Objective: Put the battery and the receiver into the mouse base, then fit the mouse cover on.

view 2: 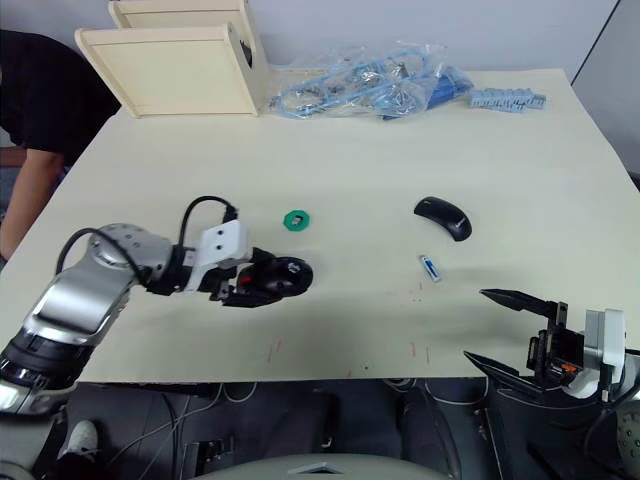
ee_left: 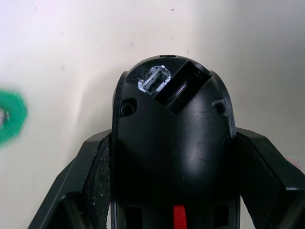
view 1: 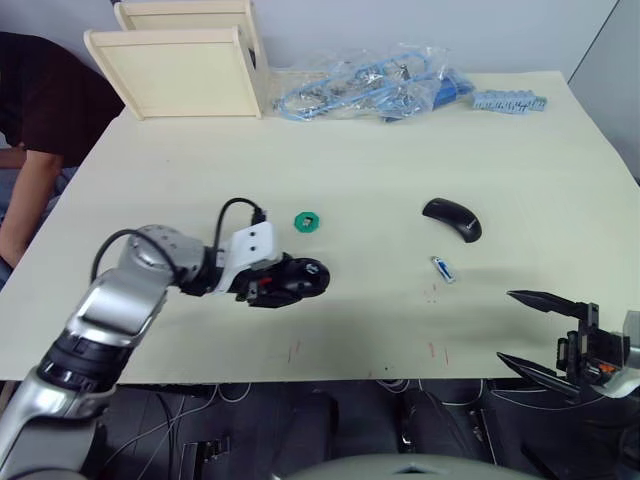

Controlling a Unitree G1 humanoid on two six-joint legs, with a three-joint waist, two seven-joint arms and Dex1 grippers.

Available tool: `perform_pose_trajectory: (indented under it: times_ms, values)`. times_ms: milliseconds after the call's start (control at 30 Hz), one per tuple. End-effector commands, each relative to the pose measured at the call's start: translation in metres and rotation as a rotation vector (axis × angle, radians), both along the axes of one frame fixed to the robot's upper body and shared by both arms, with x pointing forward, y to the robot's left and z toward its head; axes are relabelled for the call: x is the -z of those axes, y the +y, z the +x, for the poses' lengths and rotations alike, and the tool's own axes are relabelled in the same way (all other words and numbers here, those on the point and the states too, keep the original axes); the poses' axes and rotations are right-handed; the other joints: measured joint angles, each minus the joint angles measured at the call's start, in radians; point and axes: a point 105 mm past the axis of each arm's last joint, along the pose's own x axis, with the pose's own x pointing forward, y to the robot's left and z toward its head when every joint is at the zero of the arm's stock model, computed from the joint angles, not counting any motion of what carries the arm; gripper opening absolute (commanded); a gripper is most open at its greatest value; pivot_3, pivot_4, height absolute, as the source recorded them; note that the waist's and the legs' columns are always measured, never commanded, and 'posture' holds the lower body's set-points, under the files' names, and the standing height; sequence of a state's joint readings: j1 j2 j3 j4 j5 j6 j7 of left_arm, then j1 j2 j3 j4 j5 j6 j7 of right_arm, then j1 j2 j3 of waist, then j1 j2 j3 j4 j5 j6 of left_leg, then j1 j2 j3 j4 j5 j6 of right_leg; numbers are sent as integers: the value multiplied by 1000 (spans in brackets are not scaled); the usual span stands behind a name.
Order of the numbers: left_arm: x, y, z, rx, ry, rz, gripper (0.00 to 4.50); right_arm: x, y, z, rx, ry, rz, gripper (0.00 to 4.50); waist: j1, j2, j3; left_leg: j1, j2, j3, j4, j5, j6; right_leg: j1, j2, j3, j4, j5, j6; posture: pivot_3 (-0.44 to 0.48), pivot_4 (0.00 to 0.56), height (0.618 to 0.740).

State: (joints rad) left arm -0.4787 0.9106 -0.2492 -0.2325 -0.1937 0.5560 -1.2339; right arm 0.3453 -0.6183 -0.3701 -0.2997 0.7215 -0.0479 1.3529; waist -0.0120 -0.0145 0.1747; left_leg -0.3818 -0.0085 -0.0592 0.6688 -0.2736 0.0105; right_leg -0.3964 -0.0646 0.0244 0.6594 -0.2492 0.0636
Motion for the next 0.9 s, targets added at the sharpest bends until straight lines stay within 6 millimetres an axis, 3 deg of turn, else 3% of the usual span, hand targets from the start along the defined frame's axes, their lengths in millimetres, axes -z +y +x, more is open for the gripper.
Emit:
perform_pose_trajectory:
  times_ms: [33,533,900]
  values:
    - [-1,-18,1,37,-22,19,2995,-9,-1,-3,1,-29,-11,4500,-2,0,0,0,0,0,0,0,0,0,0,0,0,0,0,0,150,740]
    - [15,-67,10,82,-27,25,2995,-5,-3,-9,57,18,-38,4500,0,0,0,0,0,-1,0,0,0,0,0,1,1,0,0,0,150,740]
    - [47,-67,12,60,28,85,2995,-7,-3,2,199,63,-45,4500,1,1,-1,0,0,-1,1,0,0,0,0,1,1,0,0,0,150,740]
